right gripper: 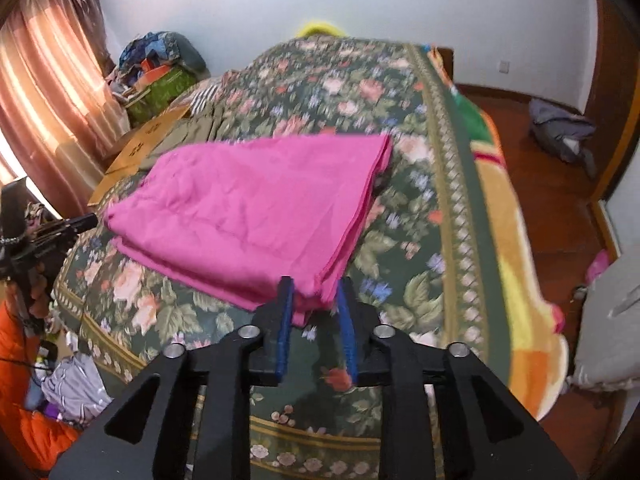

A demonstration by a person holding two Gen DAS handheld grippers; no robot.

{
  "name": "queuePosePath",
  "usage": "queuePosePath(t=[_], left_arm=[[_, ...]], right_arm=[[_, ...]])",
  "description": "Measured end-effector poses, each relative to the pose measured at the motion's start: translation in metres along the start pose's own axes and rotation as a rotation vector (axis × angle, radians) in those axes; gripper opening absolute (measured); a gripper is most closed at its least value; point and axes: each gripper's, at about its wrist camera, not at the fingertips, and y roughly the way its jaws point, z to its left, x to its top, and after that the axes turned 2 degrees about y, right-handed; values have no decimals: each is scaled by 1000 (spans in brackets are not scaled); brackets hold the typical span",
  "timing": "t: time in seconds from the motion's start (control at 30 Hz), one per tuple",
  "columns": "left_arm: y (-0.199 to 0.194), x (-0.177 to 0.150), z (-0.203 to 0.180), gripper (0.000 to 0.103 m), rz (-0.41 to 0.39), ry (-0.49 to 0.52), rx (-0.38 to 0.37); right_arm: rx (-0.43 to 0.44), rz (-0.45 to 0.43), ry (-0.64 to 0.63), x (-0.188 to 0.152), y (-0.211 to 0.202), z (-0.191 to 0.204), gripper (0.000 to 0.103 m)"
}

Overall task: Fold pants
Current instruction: 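Lower the folded hems onto the pants and open both grippers, then move both grippers to the folded edge of the pink pants and close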

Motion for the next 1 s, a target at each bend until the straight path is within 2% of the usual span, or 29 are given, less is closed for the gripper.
queuePosePath(t=[0.07,0.13,0.27,0.4,0.6,0.8,0.93,1.0], left_arm=[[0,13,-11,17,-19,18,-14],[4,23,-22,22,-27,33,-32],[24,31,-41,22,-1,49,-66],[47,22,-53,22,55,42,-91],[61,-1,-55,23,107,33,-103],[62,-10,-54,23,91,15,-118],[62,0,-47,23,141,-5,-150],[56,9,-43,28,134,0,-127]], right_arm=[[2,-31,-8,6,-6,4,32],[9,-59,-22,14,-9,12,33],[42,-75,-22,24,3,28,34],[40,-40,-5,20,30,36,34],[52,74,32,-8,65,32,35],[80,67,74,-17,62,25,39],[81,93,70,-13,59,26,41],[69,112,67,-7,57,25,41]])
